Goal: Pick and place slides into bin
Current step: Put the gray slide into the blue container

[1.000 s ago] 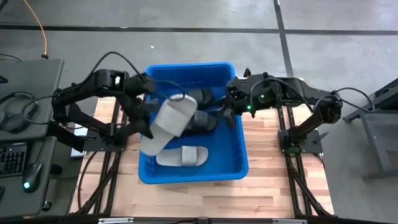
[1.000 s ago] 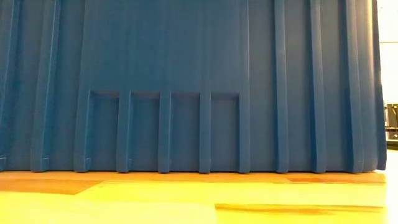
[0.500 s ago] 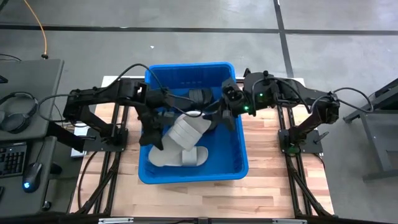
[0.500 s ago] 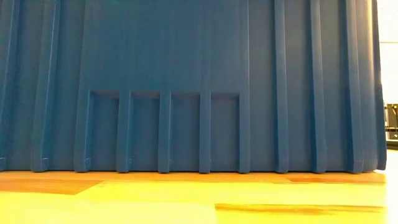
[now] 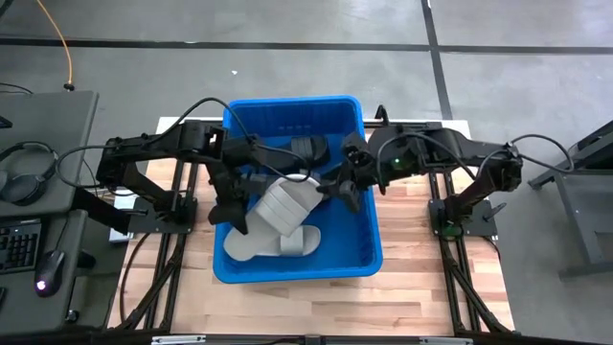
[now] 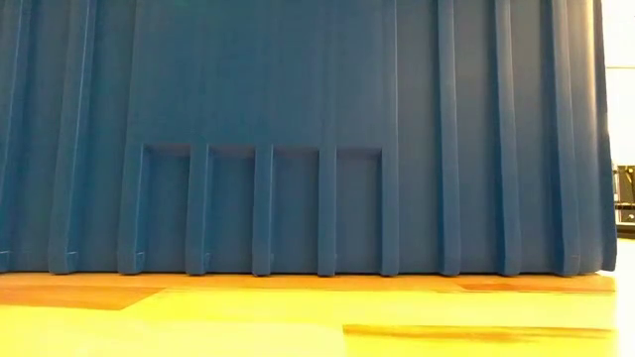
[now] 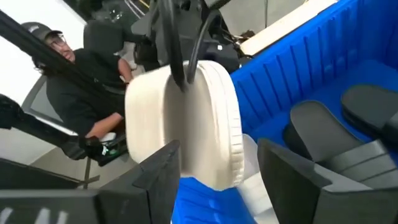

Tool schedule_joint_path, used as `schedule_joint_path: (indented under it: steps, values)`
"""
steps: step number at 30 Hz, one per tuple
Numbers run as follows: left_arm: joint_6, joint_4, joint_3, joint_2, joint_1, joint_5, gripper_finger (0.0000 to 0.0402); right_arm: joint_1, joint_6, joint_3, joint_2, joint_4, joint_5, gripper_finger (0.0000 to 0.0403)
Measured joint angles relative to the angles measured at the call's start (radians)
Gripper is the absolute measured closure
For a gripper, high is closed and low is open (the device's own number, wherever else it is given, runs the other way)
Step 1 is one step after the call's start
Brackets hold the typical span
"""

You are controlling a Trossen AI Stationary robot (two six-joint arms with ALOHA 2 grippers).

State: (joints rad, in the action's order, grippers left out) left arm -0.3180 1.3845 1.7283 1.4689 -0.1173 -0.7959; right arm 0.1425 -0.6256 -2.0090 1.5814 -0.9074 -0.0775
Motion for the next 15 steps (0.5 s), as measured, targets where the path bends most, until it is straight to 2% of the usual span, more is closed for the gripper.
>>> schedule_joint_path:
  steps: [4, 8, 11, 15]
  values:
    - [0.0, -0.009, 0.0, -0.009, 0.0, -0.019, 0.0359, 0.0, -0.008, 0.0, 0.021, 0.007, 0.026, 0.0198]
    - [-0.03, -0.089, 0.0, -0.008, 0.0, -0.095, 0.0359, -0.001, -0.001, 0.0, 0.066, 0.016, 0.067, 0.0198]
    - [-0.053, -0.114, 0.0, -0.008, 0.0, -0.104, 0.0359, 0.0, 0.017, 0.0, 0.083, 0.058, 0.08, 0.0199]
    - [-0.03, -0.069, 0.0, -0.008, 0.0, -0.096, 0.0359, 0.0, 0.023, 0.0, 0.089, 0.064, 0.058, 0.0203]
